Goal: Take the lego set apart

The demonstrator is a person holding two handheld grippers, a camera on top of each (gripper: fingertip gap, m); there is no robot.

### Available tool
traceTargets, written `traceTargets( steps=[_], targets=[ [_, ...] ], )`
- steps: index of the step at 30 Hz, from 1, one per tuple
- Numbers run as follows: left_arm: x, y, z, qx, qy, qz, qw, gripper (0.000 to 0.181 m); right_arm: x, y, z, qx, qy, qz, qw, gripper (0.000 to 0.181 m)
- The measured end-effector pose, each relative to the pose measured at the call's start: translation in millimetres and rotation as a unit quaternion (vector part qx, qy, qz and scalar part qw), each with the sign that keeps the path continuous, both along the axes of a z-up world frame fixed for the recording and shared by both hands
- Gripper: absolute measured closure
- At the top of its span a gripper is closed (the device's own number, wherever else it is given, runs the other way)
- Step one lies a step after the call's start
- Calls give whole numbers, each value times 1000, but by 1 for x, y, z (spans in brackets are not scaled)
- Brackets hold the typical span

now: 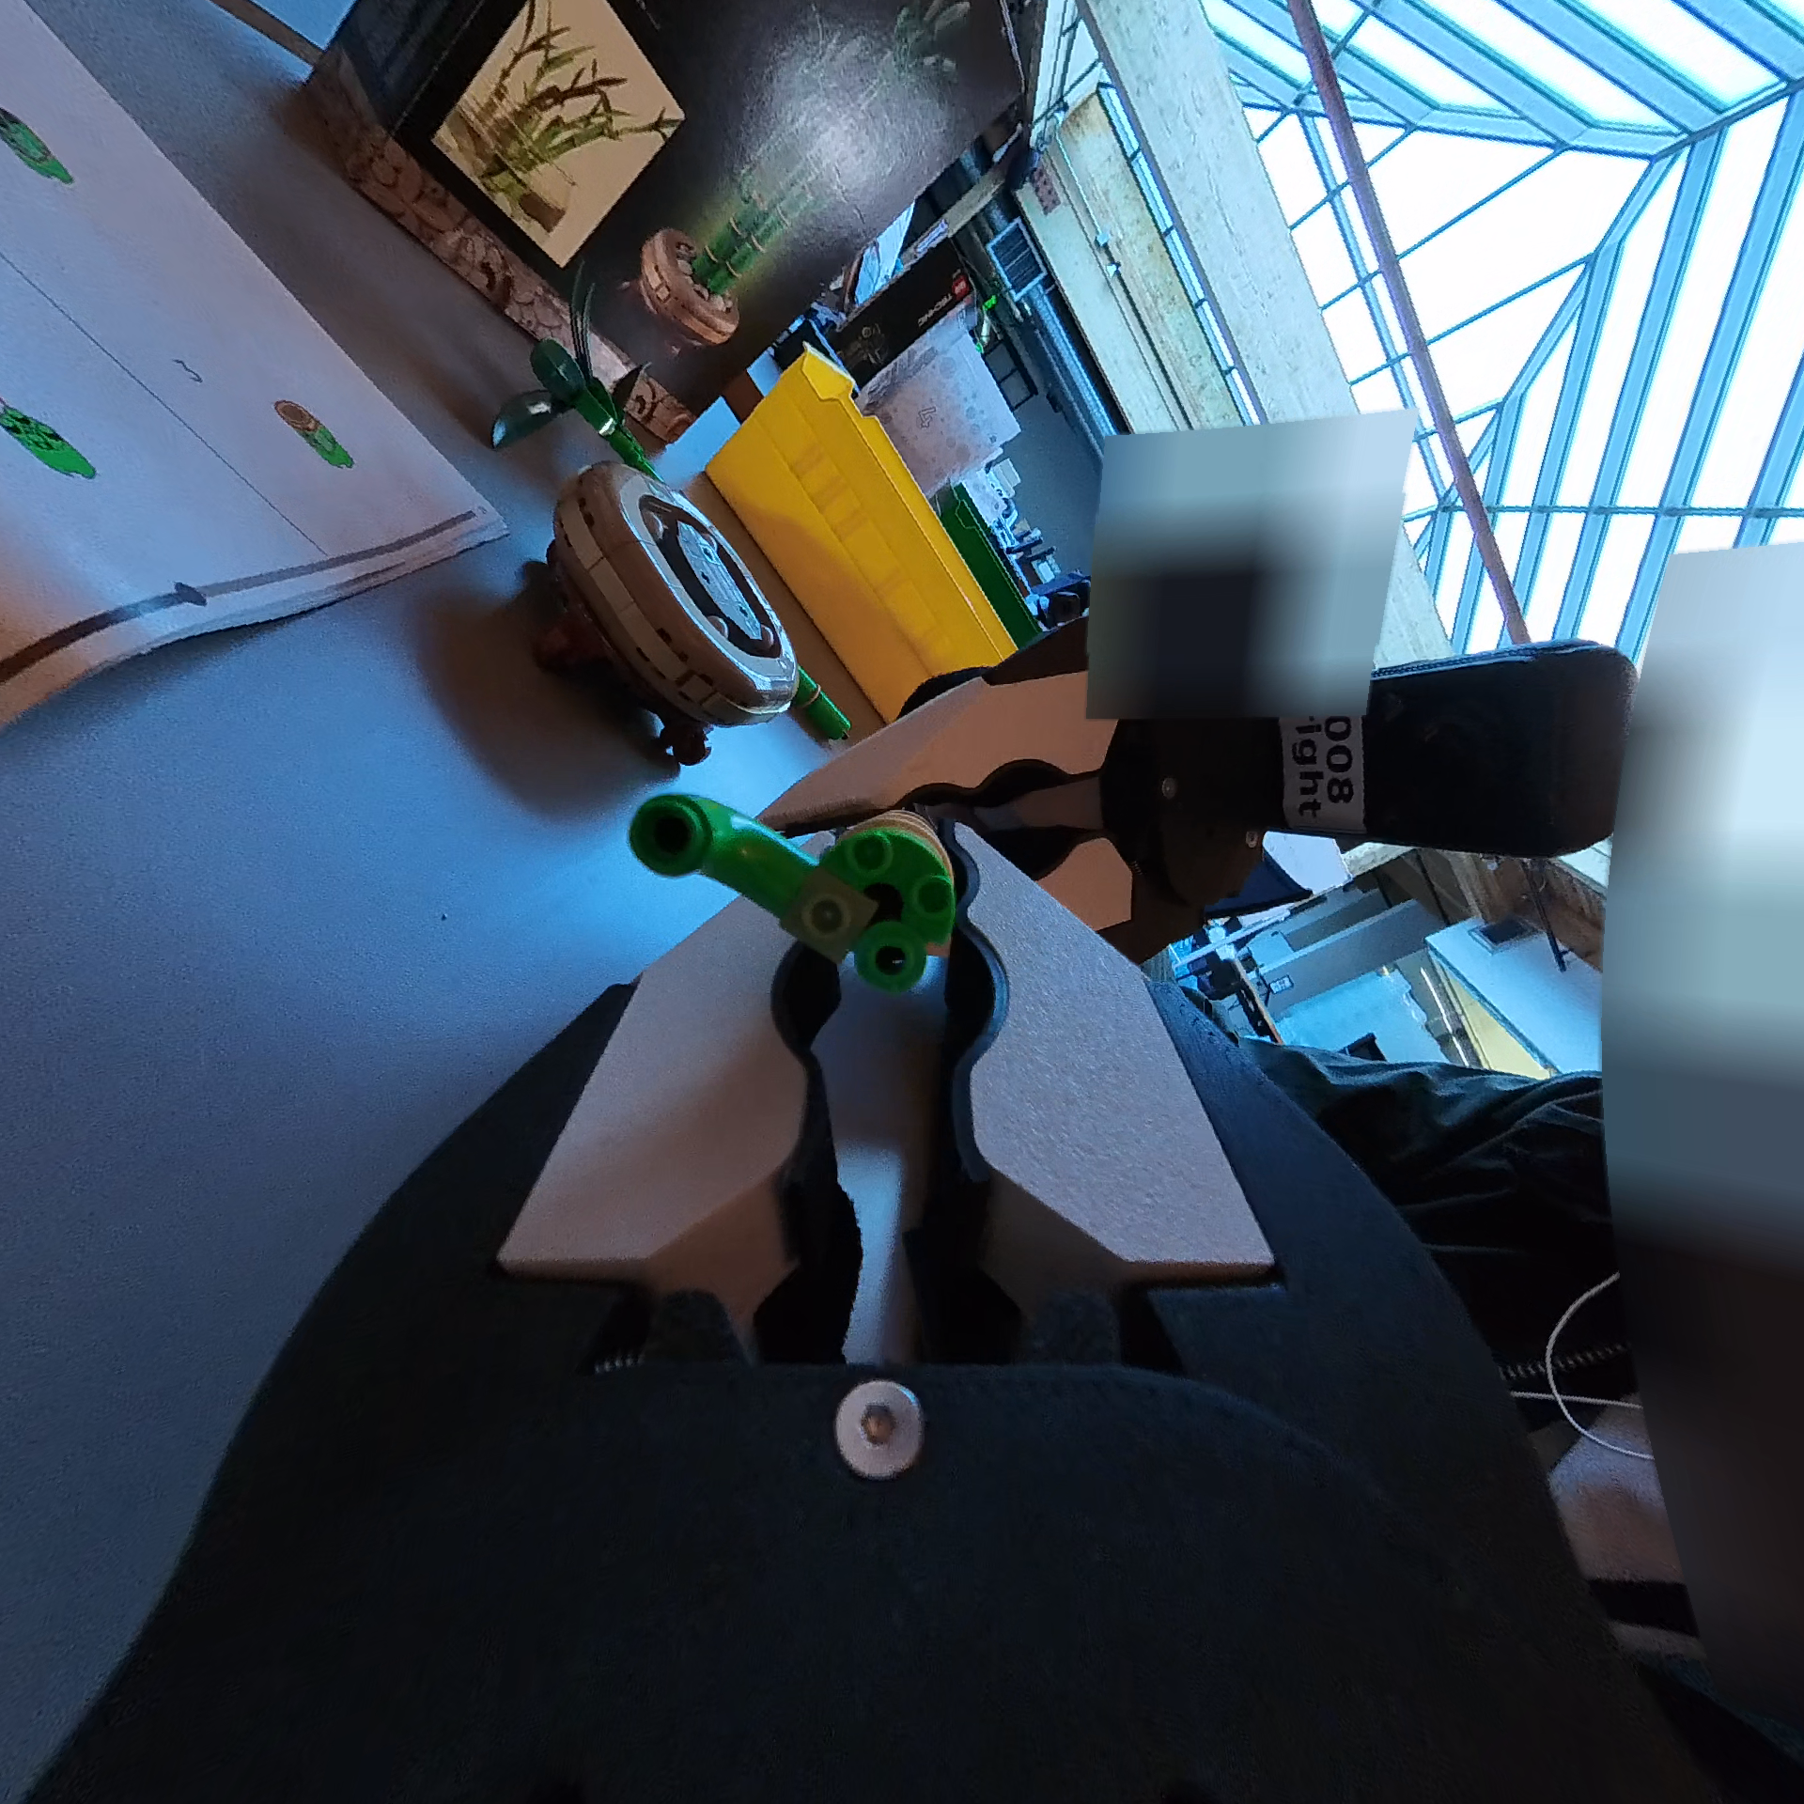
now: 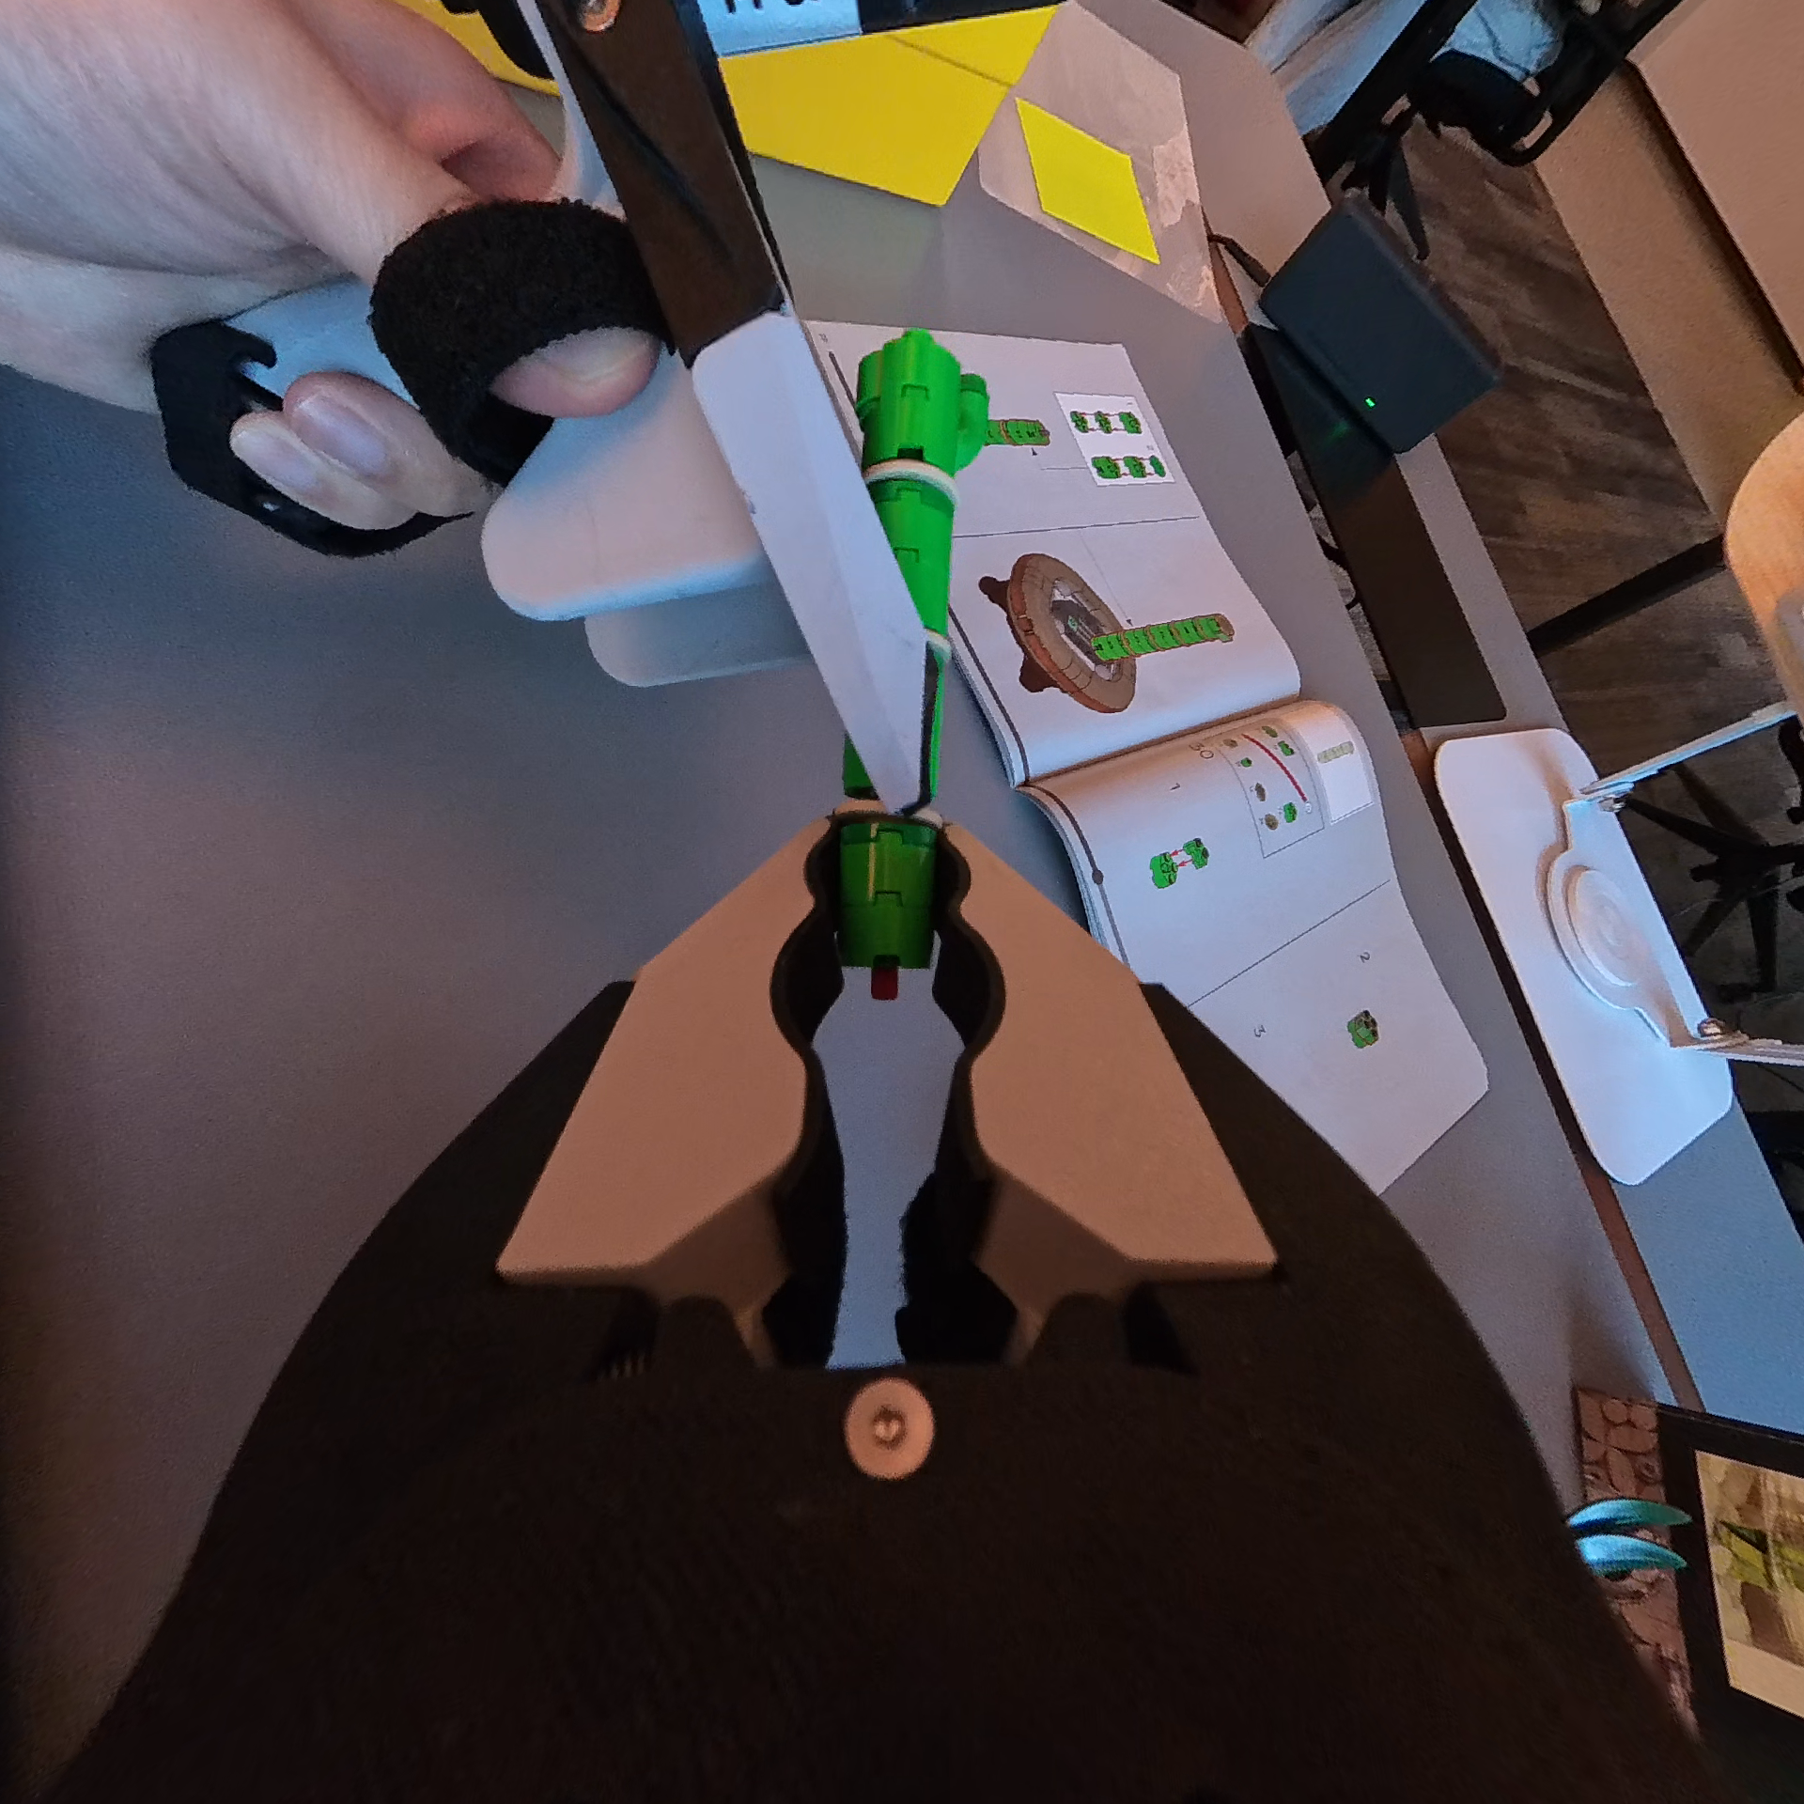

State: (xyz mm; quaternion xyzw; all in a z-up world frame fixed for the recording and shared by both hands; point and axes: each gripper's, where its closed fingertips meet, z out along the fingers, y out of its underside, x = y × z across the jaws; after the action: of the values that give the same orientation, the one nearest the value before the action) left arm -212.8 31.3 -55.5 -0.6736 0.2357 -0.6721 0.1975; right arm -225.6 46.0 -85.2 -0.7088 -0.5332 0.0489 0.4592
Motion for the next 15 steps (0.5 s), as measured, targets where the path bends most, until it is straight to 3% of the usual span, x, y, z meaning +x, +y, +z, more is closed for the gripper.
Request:
traceTargets(
  steps=[15],
  targets=[
    [0, -5, 4, 8, -3, -13, 1000, 167, 1, -5, 4, 6, 12, 8, 1000, 168]
  ],
)
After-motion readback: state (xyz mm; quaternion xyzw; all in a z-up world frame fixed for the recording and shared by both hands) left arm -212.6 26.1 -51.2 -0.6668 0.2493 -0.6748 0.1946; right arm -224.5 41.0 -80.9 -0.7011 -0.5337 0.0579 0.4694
